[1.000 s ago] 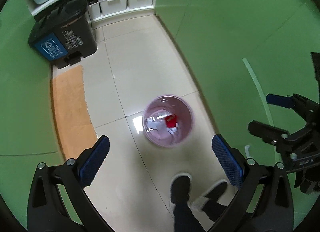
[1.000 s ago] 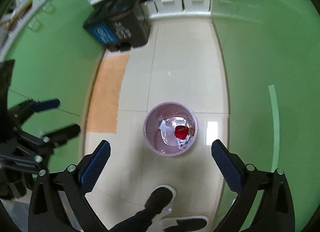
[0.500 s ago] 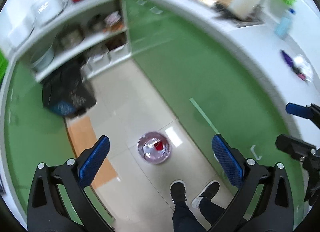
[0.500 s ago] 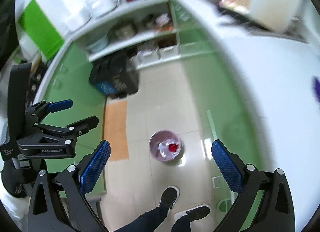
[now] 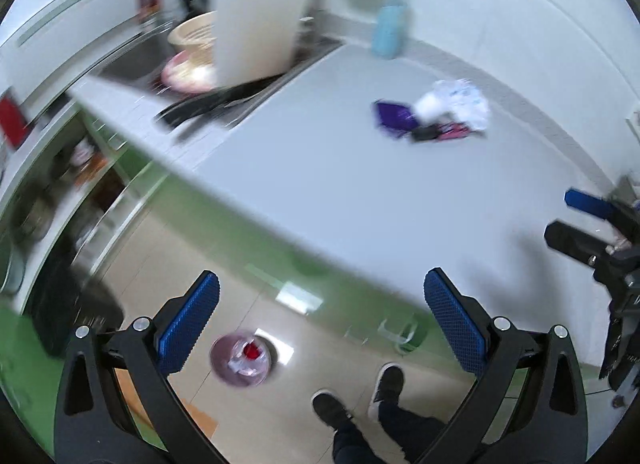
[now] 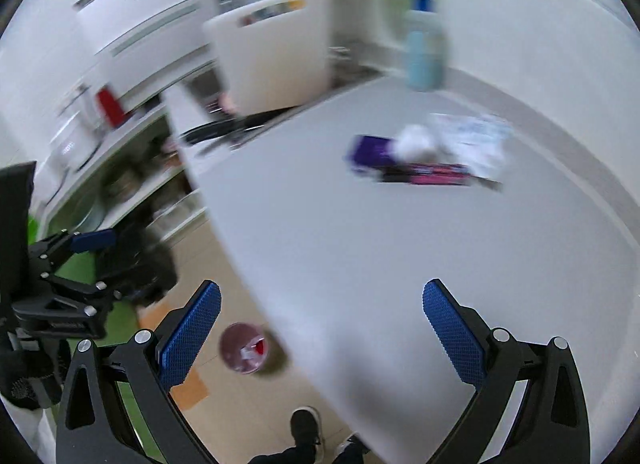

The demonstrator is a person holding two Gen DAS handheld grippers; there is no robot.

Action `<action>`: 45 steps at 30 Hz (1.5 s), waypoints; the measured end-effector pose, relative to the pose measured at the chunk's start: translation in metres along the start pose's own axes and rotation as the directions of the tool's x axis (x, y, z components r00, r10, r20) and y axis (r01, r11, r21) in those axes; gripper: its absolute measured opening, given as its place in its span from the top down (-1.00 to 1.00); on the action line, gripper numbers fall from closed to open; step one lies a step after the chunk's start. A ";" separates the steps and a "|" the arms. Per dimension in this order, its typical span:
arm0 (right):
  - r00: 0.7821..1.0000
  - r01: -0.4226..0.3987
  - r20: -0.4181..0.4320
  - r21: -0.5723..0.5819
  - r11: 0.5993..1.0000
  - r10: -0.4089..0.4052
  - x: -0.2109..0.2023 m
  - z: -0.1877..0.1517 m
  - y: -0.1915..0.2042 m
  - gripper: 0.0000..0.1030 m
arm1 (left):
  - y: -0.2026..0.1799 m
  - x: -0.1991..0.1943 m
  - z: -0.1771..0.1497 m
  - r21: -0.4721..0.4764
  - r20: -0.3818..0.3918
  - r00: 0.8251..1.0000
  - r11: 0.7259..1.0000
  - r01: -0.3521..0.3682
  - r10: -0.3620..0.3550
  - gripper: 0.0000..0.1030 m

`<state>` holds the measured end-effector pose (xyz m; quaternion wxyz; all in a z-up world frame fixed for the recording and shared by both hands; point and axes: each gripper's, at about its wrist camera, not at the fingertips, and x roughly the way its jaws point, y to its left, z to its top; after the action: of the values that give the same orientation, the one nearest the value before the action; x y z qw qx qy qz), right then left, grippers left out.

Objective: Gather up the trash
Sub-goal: 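Move both tools back up to the counter, then grasp the white foam sleeve with the left gripper while the right gripper grasps the clear plastic bag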

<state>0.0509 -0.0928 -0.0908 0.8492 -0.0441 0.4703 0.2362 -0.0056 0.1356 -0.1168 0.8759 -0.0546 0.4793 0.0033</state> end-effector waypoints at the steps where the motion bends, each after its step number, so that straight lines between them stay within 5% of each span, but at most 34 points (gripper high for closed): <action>1: 1.000 0.013 0.000 0.018 1.000 -0.013 -0.003 0.001 -0.011 -0.88 | -0.007 0.002 0.006 0.012 0.010 1.000 1.000 0.012 -0.012 -0.95; 8: 0.996 0.091 0.011 0.120 0.989 -0.093 -0.010 0.003 -0.090 -0.88 | -0.062 0.038 0.067 0.075 0.018 0.997 0.995 0.068 -0.069 -0.95; 19: 0.997 0.077 -0.034 0.153 0.985 -0.072 0.006 0.012 -0.158 -0.88 | -0.124 0.117 0.142 0.122 -0.020 0.996 0.989 0.089 -0.087 -0.95; 33: 0.996 0.050 -0.079 0.206 0.977 -0.034 0.032 0.016 -0.218 -0.88 | -0.162 0.204 0.184 0.192 -0.091 0.994 0.979 0.072 -0.055 -0.93; 42: 0.996 0.031 -0.093 0.200 0.979 -0.012 0.042 0.019 -0.223 -0.88 | -0.165 0.227 0.187 0.215 -0.115 0.993 0.975 0.048 -0.023 -0.03; 45: 0.996 0.026 -0.093 0.193 0.981 -0.009 0.045 0.023 -0.221 -0.88 | -0.164 0.226 0.188 0.215 -0.116 0.992 0.974 0.065 -0.040 -0.01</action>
<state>0.1869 -0.2657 -0.1475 0.8290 0.0239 0.5291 0.1796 0.2834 -0.0191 -0.1909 0.8484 0.0293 0.5231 -0.0757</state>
